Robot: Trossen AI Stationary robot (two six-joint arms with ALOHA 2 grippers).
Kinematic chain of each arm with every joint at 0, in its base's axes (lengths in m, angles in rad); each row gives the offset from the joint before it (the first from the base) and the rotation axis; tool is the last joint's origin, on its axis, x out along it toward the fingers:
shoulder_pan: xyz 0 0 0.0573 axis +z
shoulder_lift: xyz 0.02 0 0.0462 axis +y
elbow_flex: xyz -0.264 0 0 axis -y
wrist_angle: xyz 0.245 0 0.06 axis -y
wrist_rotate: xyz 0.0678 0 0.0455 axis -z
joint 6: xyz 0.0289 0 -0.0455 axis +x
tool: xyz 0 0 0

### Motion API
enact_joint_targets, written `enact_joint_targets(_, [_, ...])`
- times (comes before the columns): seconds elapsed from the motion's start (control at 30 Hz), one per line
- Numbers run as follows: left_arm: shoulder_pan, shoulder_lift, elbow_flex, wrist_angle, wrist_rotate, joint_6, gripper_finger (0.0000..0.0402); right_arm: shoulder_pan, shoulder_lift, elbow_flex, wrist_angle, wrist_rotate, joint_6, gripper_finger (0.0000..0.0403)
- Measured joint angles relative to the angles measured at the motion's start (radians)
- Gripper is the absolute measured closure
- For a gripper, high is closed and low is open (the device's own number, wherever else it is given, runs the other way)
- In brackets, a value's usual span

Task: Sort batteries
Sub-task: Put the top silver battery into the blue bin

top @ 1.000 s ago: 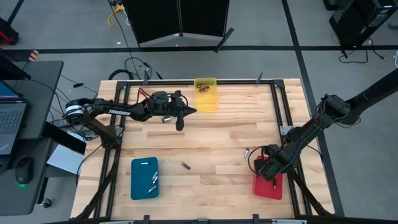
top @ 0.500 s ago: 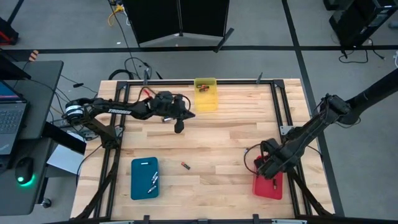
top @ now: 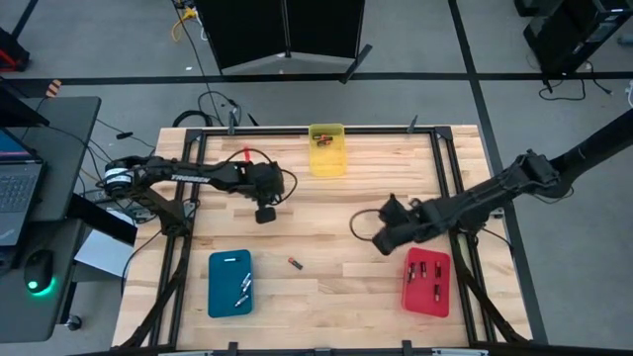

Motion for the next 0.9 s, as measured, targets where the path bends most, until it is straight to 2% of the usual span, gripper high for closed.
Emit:
enact_joint_targets(0.13, [0.023, 0.000, -0.017, -0.067, -0.016, -0.026, 0.0394, -0.079, 0.000, -0.020, 0.178, 0.002, -0.214, 0.0394])
enact_joint_targets(0.27, [0.045, 0.000, -0.018, -0.070, -0.079, -0.028, 0.0385, -0.121, 0.000, -0.020, 0.241, -0.004, -0.320, 0.0381])
enact_joint_targets(0.6, [0.116, 0.065, -0.019, -0.052, -0.049, 0.010, 0.0290, -0.154, 0.000, -0.020, 0.246, -0.002, -0.394, 0.0392])
enact_joint_targets(0.73, [0.127, 0.092, -0.020, -0.033, -0.040, 0.023, 0.0280, -0.158, 0.000, -0.020, 0.246, 0.001, -0.401, 0.0383])
enact_joint_targets(0.9, [0.130, 0.111, -0.018, -0.030, -0.033, 0.022, 0.0280, -0.158, 0.000, -0.020, 0.246, 0.001, -0.412, 0.0392])
